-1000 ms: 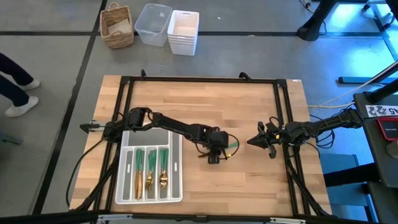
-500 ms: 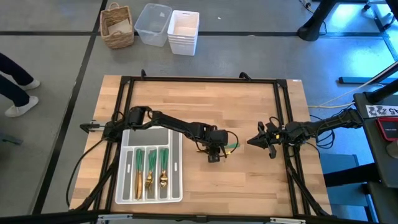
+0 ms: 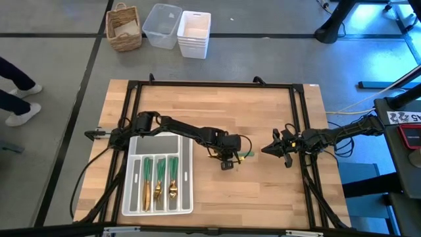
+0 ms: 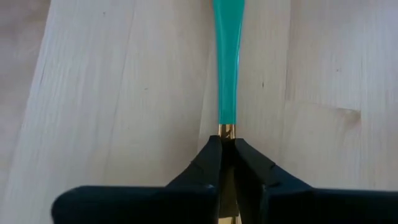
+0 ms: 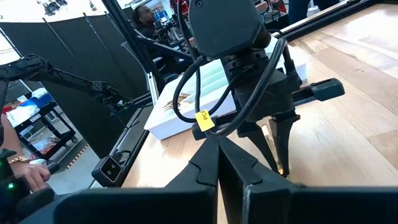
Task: Sort silverware
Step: Put the green knife on the silverware tray
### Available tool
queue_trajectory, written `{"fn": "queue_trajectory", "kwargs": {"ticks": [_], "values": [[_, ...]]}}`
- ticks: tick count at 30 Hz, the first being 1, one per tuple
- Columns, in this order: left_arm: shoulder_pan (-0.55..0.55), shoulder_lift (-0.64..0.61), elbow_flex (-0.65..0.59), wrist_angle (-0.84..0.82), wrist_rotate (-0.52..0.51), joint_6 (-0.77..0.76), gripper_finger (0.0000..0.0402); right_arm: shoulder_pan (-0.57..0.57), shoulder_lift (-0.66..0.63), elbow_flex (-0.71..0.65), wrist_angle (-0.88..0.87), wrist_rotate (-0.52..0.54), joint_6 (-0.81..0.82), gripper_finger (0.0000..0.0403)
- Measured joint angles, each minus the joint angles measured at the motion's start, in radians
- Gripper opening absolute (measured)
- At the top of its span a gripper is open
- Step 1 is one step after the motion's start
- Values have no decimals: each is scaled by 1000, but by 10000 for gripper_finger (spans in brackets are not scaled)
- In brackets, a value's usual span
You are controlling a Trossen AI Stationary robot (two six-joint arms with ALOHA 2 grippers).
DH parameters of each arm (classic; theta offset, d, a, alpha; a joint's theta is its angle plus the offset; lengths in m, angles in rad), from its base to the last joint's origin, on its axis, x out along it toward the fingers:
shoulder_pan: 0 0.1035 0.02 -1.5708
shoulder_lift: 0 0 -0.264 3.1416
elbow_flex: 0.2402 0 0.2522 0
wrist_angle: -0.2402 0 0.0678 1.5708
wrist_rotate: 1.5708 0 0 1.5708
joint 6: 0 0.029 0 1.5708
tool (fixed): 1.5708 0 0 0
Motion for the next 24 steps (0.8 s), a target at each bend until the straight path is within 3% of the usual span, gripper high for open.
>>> {"fn": "queue_trajectory", "kwargs": {"ticks": [17,24], "values": [[52,-10,-4,48,167,-213,28,0,0,0,0,0,0,5],[83,-26,-8,80,237,-227,28,0,0,0,-8,0,0,5]]}}
